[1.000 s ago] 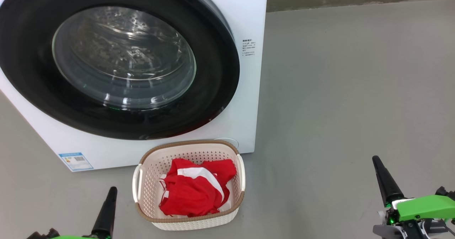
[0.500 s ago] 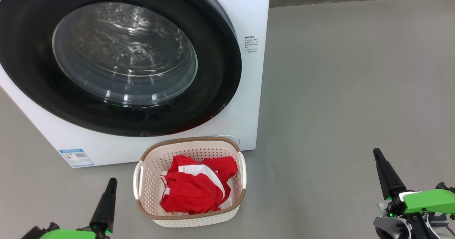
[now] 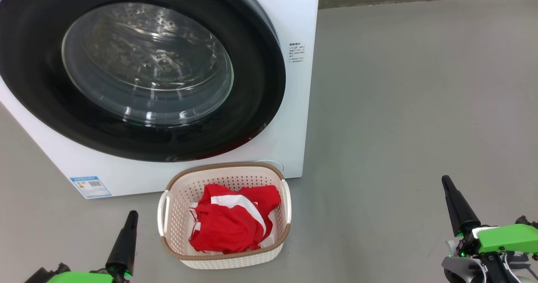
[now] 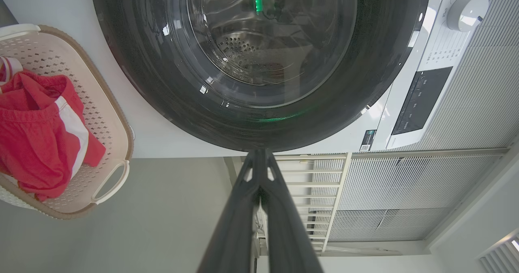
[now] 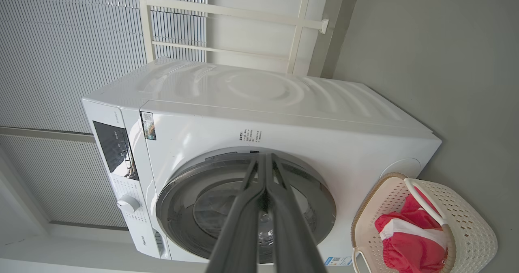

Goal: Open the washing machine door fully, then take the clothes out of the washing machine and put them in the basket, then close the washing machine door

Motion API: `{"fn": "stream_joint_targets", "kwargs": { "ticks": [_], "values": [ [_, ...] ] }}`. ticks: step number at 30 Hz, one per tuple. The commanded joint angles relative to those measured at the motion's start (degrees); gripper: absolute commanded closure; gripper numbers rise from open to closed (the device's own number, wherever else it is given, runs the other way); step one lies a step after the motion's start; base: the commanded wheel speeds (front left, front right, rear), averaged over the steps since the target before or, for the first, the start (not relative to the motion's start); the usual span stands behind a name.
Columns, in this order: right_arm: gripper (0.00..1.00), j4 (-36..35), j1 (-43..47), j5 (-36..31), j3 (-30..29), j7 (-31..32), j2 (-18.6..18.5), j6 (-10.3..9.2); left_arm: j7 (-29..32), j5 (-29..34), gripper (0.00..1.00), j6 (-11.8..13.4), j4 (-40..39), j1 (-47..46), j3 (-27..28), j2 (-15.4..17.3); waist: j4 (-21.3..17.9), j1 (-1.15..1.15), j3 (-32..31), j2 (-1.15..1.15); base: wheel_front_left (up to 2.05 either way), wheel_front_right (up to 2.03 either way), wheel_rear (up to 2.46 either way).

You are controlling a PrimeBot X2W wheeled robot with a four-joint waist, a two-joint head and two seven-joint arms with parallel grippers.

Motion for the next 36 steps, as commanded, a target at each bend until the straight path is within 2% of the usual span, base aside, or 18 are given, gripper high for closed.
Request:
{"fn": "stream_joint_targets", "kwargs": {
  "ticks": [1, 36],
  "values": [
    [1.00, -1.4, -2.4, 0.2, 0.9, 0.4, -0.7, -0.03, 0.3, -0.4, 1.00, -0.4, -1.2, -2.2, 1.5, 1.1, 0.0, 0.00, 0.0, 0.00, 0.00, 0.00, 0.00],
    [1.00, -1.4, -2.4, 0.2, 0.9, 0.4, -0.7, -0.03, 0.3, -0.4, 1.00, -0.4, -1.2, -2.2, 1.5, 1.1, 0.0, 0.00, 0.0, 0.00, 0.00, 0.00, 0.00]
  ]
}}
